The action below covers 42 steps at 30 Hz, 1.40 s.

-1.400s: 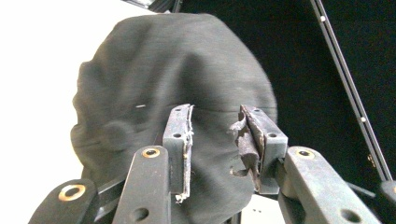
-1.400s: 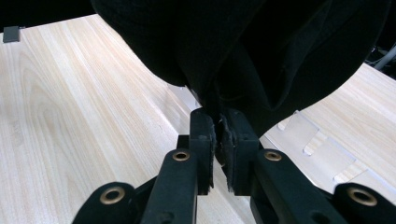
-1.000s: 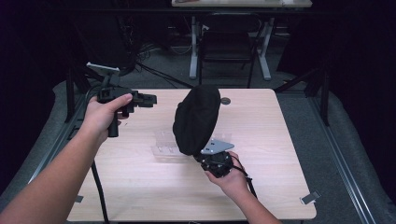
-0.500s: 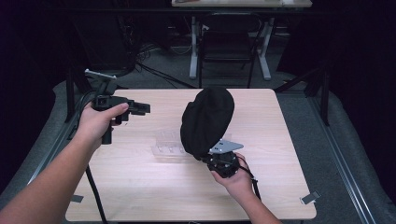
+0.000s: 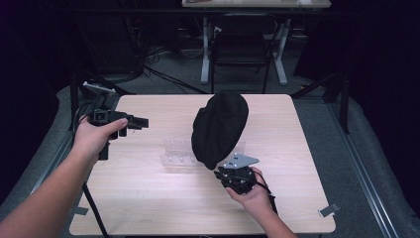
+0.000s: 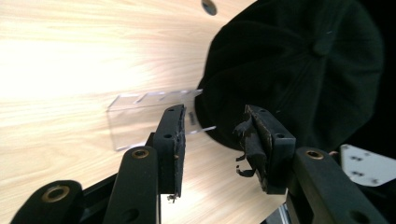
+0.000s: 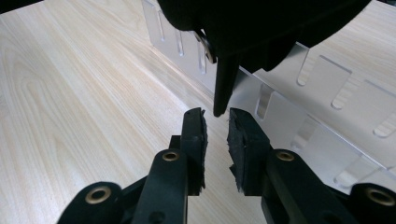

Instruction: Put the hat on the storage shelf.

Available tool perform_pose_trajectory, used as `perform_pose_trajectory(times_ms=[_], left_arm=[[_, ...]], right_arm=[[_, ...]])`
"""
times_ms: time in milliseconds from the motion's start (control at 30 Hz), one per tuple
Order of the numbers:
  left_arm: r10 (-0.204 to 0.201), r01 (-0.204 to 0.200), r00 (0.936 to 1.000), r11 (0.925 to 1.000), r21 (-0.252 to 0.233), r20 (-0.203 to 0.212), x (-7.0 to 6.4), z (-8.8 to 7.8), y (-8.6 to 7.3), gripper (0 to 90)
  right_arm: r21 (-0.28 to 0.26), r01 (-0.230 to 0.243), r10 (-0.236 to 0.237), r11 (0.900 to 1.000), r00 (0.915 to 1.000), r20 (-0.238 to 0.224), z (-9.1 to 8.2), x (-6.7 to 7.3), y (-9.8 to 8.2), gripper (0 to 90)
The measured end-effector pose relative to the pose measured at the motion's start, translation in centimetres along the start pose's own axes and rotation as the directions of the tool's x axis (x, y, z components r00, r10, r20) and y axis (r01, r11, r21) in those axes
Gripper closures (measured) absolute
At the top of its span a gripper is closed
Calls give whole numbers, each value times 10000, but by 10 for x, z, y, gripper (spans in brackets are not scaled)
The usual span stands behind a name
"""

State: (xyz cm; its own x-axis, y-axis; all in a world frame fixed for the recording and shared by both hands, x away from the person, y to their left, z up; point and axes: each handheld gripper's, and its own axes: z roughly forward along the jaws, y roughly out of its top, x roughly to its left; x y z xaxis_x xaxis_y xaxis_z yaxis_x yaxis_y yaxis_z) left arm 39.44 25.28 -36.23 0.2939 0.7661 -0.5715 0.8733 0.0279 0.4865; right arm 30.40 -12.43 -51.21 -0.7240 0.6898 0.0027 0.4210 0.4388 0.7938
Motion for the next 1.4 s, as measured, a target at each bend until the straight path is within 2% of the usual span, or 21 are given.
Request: perform_pose_trajectory(times_ms=[33, 67, 233, 500, 767, 1000, 1167, 1300, 1400], left_arm=[[91, -91, 9996, 10000, -3, -252, 3, -1, -3, 588], [91, -91, 9996, 10000, -3, -252, 3, -1, -3, 587], [471, -464, 9952, 9989, 103, -854, 12, -2, -12, 571], [794, -763, 9860, 9967, 271, -1465, 24, 0, -22, 562], [1051, -1014, 9778, 9944, 300, -1812, 34, 1, -34, 553], [1287, -1290, 9700, 9916, 121, -2065, 42, 5, -47, 529], [1550, -1564, 9628, 9876, 113, -2213, 47, 11, -59, 524], [1820, -1852, 9548, 9827, 82, -2352, 51, 18, -71, 520], [1835, -1886, 9542, 9821, 12, -2364, 53, 21, -76, 520]], right_arm=[[3, -28, 28, 10000, 10000, 17, -3, -1, -1, 735], [3, -28, 28, 10000, 10000, 17, -3, -1, -1, 735], [-16, -67, 67, 10000, 9999, 79, -9, -3, -5, 703], [97, -96, 94, 9999, 9997, 237, -20, -7, -13, 670], [235, -256, 246, 9994, 9988, 417, -30, -13, -24, 649], [391, -490, 466, 9980, 9971, 607, -40, -22, -35, 610], [405, -568, 540, 9976, 9964, 658, -44, -25, -39, 580], [377, -650, 618, 9972, 9949, 799, -46, -27, -43, 568], [389, -672, 639, 9970, 9945, 827, -45, -28, -45, 568]])
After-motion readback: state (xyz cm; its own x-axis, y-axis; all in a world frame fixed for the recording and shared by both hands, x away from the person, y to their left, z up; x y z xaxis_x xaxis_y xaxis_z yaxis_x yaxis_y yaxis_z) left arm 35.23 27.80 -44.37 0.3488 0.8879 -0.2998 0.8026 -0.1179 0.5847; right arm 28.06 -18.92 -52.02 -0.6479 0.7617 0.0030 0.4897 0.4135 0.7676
